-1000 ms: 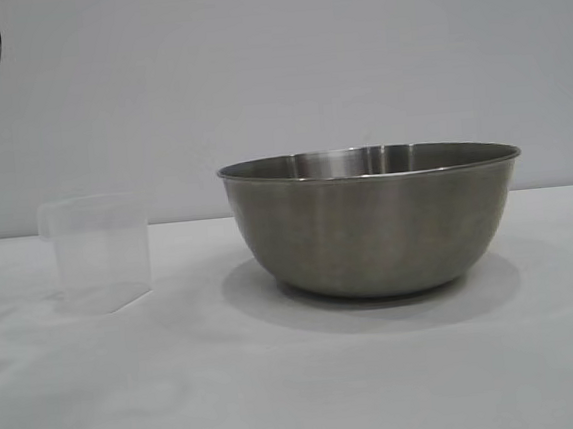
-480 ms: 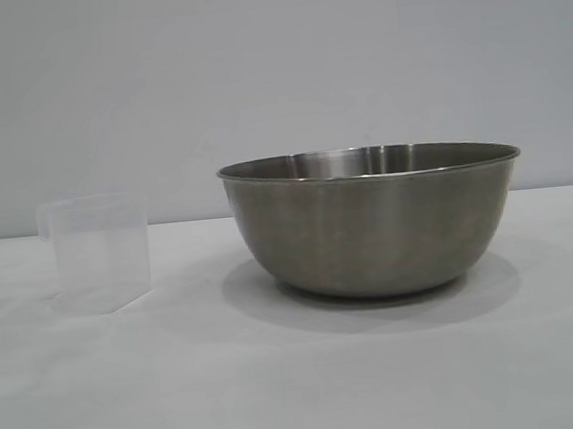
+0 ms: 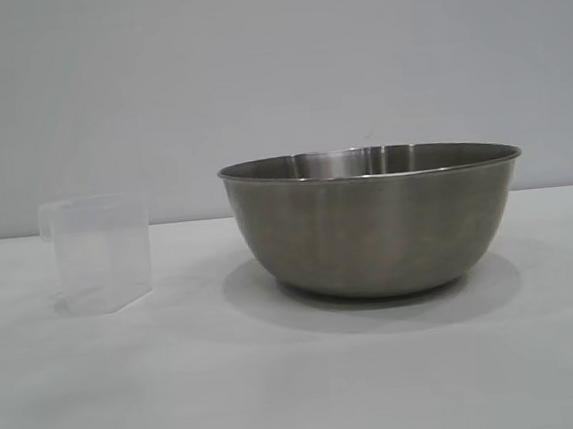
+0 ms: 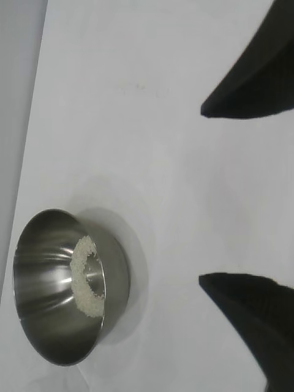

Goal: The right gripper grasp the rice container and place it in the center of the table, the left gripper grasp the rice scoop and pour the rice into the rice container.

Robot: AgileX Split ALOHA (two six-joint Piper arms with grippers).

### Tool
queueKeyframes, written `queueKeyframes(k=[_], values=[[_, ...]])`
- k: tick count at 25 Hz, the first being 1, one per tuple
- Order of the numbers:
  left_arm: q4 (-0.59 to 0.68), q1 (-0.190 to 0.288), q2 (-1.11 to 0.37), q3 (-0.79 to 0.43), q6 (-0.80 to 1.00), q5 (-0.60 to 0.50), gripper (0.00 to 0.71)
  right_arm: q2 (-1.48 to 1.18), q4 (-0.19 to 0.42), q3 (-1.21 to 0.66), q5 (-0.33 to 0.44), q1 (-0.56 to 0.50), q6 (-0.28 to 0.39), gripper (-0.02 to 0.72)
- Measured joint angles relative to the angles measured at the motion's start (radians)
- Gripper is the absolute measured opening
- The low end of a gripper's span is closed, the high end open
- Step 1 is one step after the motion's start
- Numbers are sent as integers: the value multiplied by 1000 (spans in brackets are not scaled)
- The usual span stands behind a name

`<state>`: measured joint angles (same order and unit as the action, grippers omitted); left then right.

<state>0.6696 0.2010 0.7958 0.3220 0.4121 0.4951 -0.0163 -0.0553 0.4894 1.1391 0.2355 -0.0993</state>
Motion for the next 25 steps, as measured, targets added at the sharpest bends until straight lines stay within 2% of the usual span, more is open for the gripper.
queueKeyframes(k=[3,5,8,12,16,19,21,23,24,25], values=[[231,-23,-48,-1,190,-25,174,0,0,0,0,0,0,494],[313,-50,-71,-1,317,-25,174,0,0,0,0,0,0,494],[371,-91,-85,-1,419,-25,174,0,0,0,0,0,0,494],[414,-139,-113,-1,434,-33,174,0,0,0,0,0,0,494],[516,-177,-187,-1,490,-49,174,0,0,0,0,0,0,494],[554,-183,-259,-1,521,-137,174,0,0,0,0,0,0,494],[556,-183,-293,-1,527,-235,174,0,0,0,0,0,0,494],[554,-183,-325,-1,531,-305,258,0,0,0,0,0,0,494],[554,-183,-343,-1,531,-334,279,0,0,0,0,0,0,494],[554,-183,-361,-1,531,-362,263,0,0,0,0,0,0,494]])
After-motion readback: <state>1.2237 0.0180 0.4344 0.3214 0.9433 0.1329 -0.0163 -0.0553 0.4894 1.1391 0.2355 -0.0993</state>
